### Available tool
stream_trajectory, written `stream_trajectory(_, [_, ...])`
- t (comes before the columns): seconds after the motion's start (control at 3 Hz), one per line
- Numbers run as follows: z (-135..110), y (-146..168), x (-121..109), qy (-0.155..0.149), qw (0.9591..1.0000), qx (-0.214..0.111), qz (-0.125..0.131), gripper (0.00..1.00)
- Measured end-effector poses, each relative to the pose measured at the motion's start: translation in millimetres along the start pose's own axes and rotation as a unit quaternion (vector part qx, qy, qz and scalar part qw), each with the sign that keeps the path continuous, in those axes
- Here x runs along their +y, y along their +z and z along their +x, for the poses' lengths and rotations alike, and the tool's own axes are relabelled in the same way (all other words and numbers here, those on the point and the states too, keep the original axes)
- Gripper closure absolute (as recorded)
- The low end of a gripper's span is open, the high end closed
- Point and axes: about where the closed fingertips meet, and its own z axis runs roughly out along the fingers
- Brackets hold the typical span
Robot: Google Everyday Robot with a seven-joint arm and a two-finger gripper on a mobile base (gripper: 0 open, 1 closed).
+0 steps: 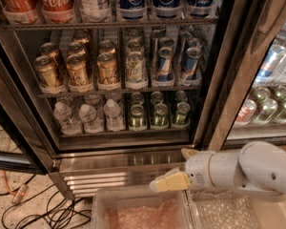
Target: Pick green can from bottom shelf of fridge
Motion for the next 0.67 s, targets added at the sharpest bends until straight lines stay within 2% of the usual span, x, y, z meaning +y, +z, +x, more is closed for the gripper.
stream_trajectory(0.33, [26, 24, -8, 0.051, 0.9984, -0.021, 0.010, 0.00])
stream_trajectory(0.67, [37, 45, -14, 0.083, 0.9952, -0.032, 0.042, 0.00])
